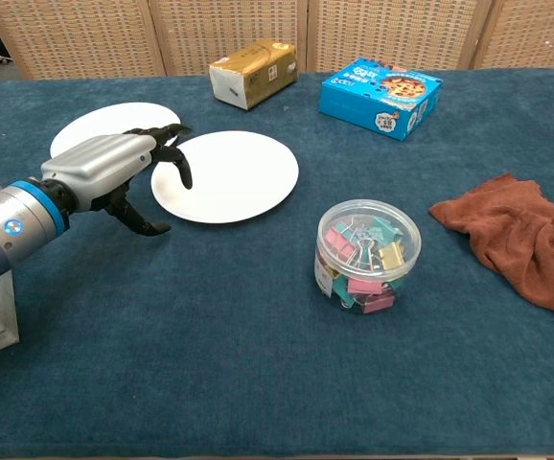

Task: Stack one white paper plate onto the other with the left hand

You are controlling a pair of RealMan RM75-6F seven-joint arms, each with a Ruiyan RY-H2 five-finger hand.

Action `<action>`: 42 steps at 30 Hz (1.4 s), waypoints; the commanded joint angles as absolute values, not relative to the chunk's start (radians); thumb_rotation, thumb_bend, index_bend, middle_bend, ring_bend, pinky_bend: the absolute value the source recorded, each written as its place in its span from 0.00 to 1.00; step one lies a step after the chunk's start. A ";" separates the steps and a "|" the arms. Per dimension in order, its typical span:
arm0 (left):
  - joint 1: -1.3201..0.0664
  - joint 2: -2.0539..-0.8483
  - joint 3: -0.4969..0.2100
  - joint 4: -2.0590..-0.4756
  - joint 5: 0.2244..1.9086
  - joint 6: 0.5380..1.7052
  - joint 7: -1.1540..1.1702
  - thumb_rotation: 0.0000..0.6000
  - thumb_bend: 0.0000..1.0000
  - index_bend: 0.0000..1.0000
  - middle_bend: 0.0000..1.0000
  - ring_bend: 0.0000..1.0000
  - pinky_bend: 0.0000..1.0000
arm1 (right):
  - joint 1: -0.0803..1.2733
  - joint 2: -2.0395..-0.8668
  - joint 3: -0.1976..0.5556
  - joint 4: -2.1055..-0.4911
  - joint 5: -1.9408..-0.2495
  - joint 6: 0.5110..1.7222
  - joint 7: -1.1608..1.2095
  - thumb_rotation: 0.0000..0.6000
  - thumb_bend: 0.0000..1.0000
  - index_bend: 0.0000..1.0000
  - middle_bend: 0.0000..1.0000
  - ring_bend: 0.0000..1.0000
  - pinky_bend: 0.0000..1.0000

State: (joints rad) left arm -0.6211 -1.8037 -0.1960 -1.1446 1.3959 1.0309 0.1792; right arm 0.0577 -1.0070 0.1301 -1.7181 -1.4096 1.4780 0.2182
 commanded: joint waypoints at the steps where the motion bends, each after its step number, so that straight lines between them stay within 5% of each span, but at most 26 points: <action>1: -0.635 -1.824 -0.196 -1.116 1.394 1.032 0.172 1.00 0.23 0.41 0.00 0.00 0.00 | 0.058 -1.007 0.131 -1.717 -1.407 1.476 0.219 1.00 0.00 0.00 0.00 0.00 0.00; 15: -0.675 -1.903 -0.192 -1.007 1.374 1.021 0.159 1.00 0.25 0.43 0.00 0.00 0.00 | 0.059 -1.002 0.137 -1.711 -1.394 1.467 0.238 1.00 0.00 0.00 0.00 0.00 0.00; 19: -0.678 -1.928 -0.192 -0.976 1.373 1.030 0.130 1.00 0.27 0.51 0.00 0.00 0.00 | 0.059 -1.001 0.138 -1.710 -1.392 1.465 0.243 1.00 0.00 0.00 0.00 0.00 0.00; 26: -0.682 -1.963 -0.187 -0.918 1.390 1.068 0.090 1.00 0.47 0.66 0.00 0.00 0.00 | 0.058 -1.000 0.138 -1.707 -1.392 1.463 0.250 1.00 0.00 0.00 0.00 0.00 0.00; 42: -0.691 -1.897 -0.234 -0.977 1.406 1.158 0.055 1.00 0.51 0.85 0.00 0.00 0.00 | 0.059 -1.003 0.136 -1.705 -1.395 1.461 0.249 1.00 0.00 0.00 0.00 0.00 0.00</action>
